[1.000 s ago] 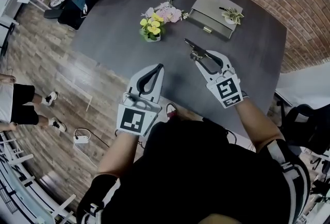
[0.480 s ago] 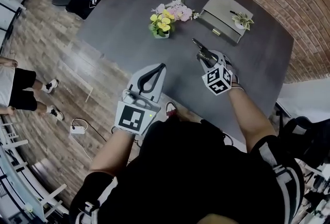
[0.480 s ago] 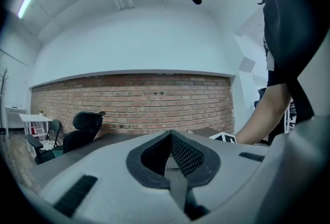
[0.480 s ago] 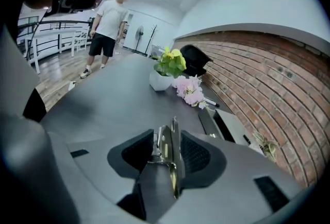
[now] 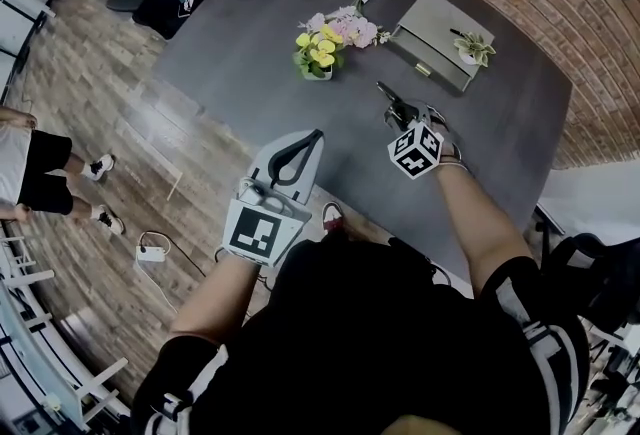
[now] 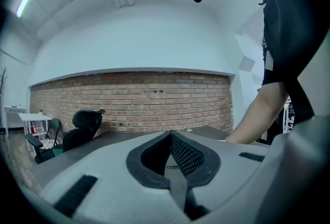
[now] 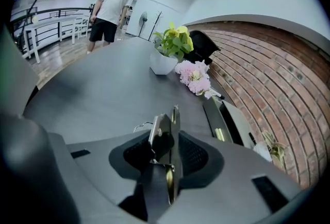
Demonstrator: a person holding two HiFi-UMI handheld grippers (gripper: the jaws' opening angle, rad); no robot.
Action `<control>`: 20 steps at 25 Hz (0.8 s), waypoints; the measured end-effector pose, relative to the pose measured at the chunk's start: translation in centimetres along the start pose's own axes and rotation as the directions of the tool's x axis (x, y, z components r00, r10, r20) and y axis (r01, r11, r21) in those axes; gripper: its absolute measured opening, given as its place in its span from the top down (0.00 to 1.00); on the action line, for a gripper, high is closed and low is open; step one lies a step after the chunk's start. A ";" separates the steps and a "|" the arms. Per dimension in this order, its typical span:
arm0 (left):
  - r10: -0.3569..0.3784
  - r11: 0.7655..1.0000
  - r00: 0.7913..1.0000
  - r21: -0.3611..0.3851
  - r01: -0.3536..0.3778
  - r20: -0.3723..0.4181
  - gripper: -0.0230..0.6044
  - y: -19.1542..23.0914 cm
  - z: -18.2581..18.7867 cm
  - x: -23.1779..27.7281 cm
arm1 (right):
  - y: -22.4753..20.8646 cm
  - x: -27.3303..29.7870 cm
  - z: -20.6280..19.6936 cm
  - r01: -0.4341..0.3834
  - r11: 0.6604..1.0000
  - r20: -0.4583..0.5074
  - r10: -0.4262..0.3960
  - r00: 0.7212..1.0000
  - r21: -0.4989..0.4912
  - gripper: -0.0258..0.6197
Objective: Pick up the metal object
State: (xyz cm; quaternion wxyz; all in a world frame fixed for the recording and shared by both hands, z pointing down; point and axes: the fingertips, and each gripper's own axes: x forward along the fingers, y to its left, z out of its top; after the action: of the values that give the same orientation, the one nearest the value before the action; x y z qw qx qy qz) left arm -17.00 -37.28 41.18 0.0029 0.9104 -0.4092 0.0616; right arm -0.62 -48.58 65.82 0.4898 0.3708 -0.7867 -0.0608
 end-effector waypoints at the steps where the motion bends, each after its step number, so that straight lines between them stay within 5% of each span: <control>1: -0.001 1.000 1.000 0.003 0.001 -0.001 0.95 0.0 0.0 0.0 | 0.0 0.1 -0.1 0.004 1.000 -0.007 -0.004 1.000 -0.010 0.76; 10: -0.015 1.000 1.000 0.024 0.015 0.003 0.95 -0.5 0.6 0.3 | -0.6 -0.2 0.1 0.011 1.000 -0.024 -0.011 1.000 -0.011 0.81; 20: -0.033 0.999 0.998 0.031 0.031 0.054 0.95 -2.2 2.0 1.3 | -3.3 -7.0 2.6 0.028 0.974 0.179 -0.070 0.981 0.227 0.82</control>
State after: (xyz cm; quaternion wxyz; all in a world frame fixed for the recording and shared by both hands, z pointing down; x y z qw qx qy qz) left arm -14.30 -36.90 39.46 -0.0209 0.9181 -0.3934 0.0430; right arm 0.71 -47.16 57.87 0.3679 0.4355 -0.8214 -0.0183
